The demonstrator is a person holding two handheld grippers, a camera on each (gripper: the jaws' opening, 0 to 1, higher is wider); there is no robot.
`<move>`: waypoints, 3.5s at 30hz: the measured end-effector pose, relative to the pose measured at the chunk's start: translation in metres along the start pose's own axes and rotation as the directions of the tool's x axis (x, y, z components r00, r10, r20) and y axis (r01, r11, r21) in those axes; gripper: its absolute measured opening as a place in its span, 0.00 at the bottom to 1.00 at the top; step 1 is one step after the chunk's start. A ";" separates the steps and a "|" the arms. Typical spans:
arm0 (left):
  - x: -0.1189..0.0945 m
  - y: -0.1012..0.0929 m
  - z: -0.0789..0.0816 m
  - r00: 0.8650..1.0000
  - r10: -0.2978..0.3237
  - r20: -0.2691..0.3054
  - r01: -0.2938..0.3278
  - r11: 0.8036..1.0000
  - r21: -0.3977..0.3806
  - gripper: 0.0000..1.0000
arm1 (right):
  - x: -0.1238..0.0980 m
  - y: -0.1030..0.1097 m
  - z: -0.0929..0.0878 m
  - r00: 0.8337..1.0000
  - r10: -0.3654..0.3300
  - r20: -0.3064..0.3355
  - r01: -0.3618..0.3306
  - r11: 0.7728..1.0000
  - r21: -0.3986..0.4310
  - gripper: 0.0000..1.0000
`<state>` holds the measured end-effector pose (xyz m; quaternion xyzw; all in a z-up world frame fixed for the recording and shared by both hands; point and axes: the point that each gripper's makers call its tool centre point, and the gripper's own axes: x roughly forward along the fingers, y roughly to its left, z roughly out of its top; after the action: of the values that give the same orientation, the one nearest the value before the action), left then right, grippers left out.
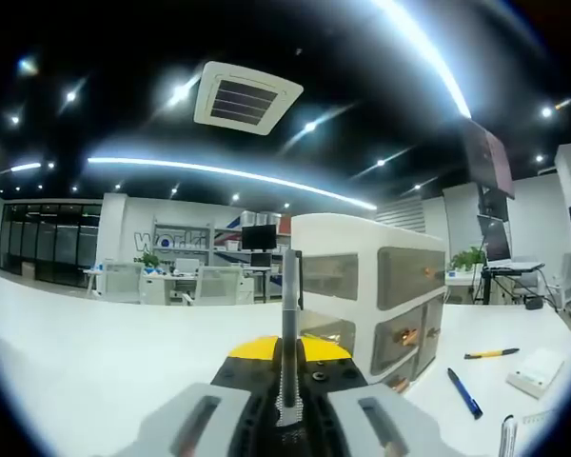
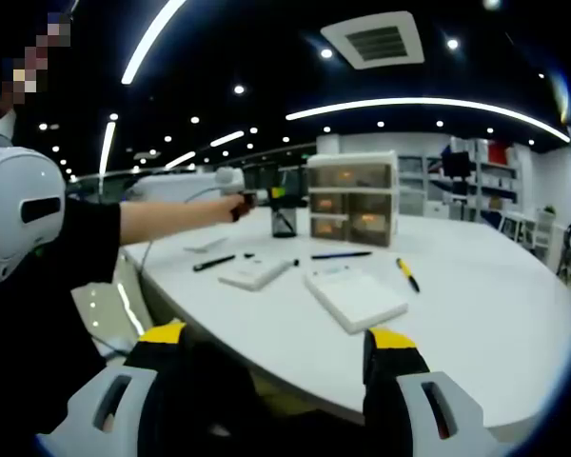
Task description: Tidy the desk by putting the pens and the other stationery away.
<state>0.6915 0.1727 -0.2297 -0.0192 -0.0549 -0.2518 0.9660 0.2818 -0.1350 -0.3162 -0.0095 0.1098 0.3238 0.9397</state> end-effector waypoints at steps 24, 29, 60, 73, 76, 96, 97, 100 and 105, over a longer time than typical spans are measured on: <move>-0.024 -0.023 0.018 1.000 -0.025 0.019 0.025 0.999 -0.020 0.45 | 0.002 0.008 0.002 1.000 0.022 0.011 -0.022 1.000 -0.005 0.70; -0.038 -0.032 0.013 0.999 -0.040 -0.023 0.040 0.999 -0.016 0.46 | 0.000 0.009 0.002 0.999 0.027 0.018 -0.027 1.000 -0.004 0.70; -0.170 -0.118 -0.014 0.981 -0.184 -0.062 0.176 0.977 -0.118 0.57 | -0.008 0.008 0.003 0.999 0.019 0.027 -0.019 1.000 -0.013 0.70; -0.232 -0.138 -0.017 0.978 -0.198 -0.067 0.190 0.976 -0.102 0.62 | -0.005 0.008 -0.001 1.000 0.018 0.021 -0.017 1.000 -0.012 0.70; -0.243 -0.141 -0.019 0.977 -0.198 -0.082 0.191 0.978 -0.083 0.63 | -0.002 0.010 -0.002 1.000 0.025 0.018 -0.025 1.000 -0.008 0.70; -0.313 -0.178 -0.033 0.965 -0.183 -0.186 0.177 0.983 -0.049 0.64 | 0.002 0.006 -0.011 1.000 0.027 0.007 -0.027 1.000 0.014 0.70; -0.314 -0.177 -0.033 0.966 -0.177 -0.186 0.170 0.984 -0.052 0.64 | 0.002 0.006 -0.012 1.000 0.028 0.008 -0.028 0.999 0.015 0.70; -0.317 -0.174 -0.035 0.969 -0.167 -0.184 0.159 0.985 -0.061 0.64 | 0.004 0.009 -0.012 0.999 0.034 0.006 -0.034 0.999 0.015 0.71; -0.320 -0.172 -0.042 0.967 -0.165 -0.196 0.154 0.985 -0.071 0.64 | 0.005 0.011 -0.014 0.999 0.038 0.003 -0.038 0.999 0.015 0.71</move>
<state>0.3338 0.1746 -0.3068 -0.0160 0.0489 -0.3309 0.9423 0.2766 -0.1248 -0.3301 0.0002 0.1113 0.3406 0.9336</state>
